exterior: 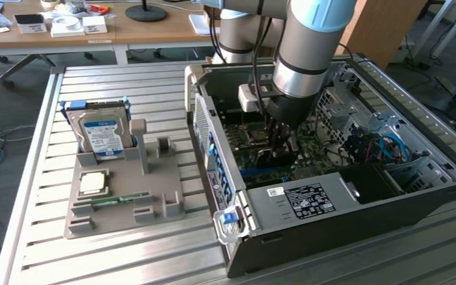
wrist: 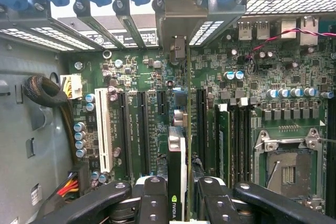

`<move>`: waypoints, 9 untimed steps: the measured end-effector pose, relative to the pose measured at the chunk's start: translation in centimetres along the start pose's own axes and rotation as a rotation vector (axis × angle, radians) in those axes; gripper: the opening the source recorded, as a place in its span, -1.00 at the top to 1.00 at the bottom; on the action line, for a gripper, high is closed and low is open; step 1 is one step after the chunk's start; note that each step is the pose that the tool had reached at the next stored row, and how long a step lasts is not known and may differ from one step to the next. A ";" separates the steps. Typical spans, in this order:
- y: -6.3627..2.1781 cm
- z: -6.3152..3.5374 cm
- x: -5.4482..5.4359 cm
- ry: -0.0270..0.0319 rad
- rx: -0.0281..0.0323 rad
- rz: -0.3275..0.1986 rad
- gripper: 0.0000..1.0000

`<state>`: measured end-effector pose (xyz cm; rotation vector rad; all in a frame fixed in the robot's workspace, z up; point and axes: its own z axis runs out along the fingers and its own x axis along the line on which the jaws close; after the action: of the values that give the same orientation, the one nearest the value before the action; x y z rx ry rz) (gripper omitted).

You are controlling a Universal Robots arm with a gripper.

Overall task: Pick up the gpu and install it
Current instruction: 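Insert the gpu into the slot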

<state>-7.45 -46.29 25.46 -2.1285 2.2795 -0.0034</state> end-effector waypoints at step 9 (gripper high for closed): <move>0.14 0.12 0.0 -0.0004 0.0001 -0.001 0.47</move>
<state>-7.59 -46.23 25.34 -2.1288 2.2788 -0.0031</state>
